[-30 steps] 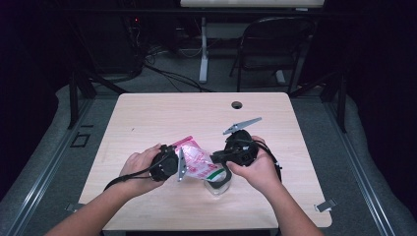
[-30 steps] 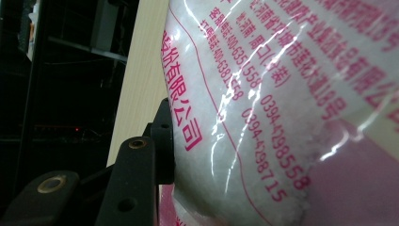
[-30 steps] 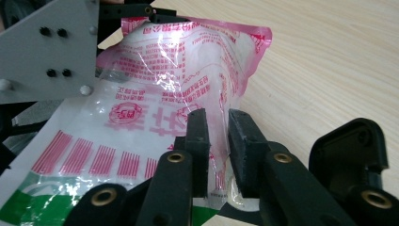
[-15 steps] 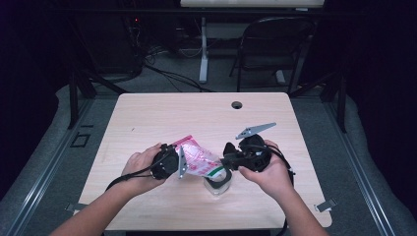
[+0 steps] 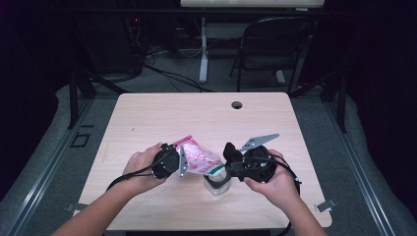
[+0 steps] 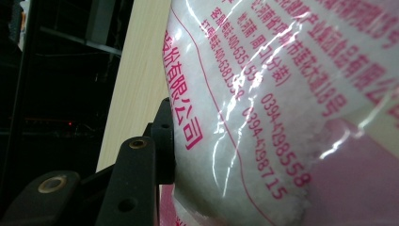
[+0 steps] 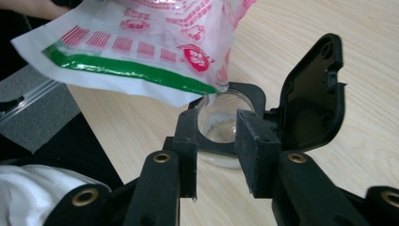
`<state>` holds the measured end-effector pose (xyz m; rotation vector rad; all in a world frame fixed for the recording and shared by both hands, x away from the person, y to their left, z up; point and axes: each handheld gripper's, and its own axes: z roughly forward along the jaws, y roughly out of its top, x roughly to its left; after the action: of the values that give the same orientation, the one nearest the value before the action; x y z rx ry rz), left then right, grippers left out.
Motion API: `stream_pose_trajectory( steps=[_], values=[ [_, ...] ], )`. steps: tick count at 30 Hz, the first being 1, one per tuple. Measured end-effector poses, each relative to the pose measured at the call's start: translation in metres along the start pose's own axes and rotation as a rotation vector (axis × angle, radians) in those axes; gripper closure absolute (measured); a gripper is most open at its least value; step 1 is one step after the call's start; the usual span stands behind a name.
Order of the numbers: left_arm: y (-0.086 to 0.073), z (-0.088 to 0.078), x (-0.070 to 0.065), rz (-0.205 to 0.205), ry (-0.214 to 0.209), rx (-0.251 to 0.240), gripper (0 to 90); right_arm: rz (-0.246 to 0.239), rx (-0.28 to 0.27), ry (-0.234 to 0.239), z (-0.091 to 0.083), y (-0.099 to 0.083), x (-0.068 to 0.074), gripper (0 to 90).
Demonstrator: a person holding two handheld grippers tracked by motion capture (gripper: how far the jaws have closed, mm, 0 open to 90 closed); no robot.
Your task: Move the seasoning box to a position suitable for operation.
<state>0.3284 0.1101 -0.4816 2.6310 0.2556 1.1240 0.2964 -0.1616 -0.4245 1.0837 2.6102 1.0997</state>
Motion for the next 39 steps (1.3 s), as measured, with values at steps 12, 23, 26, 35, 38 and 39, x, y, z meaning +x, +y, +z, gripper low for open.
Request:
stream_pose_trajectory(
  steps=[12, 23, 26, 35, 38, 39],
  values=[
    [0.003, 0.002, -0.004, 0.015, -0.003, 0.007, 60.2, -0.077, -0.002, -0.010, 0.004, 0.005, 0.017, 61.5],
    [0.004, 0.000, -0.006, 0.048, 0.044, 0.001, 60.4, -0.067, 0.008, 0.025, 0.019, 0.014, 0.017, 77.5],
    [0.005, 0.000, -0.006, 0.064, 0.053, 0.009, 60.4, -0.052, -0.009, 0.030, 0.020, 0.013, 0.014, 85.1],
    [0.006, -0.001, -0.009, 0.085, 0.094, -0.001, 60.7, -0.025, -0.021, 0.027, 0.025, 0.009, 0.009, 90.0],
    [0.006, 0.000, -0.011, 0.066, 0.093, -0.025, 60.9, -0.026, -0.026, 0.015, 0.026, 0.008, 0.008, 90.0],
    [0.007, -0.001, -0.011, 0.074, 0.100, -0.020, 60.9, -0.022, -0.024, 0.014, 0.025, 0.007, 0.008, 90.0]
  ],
)
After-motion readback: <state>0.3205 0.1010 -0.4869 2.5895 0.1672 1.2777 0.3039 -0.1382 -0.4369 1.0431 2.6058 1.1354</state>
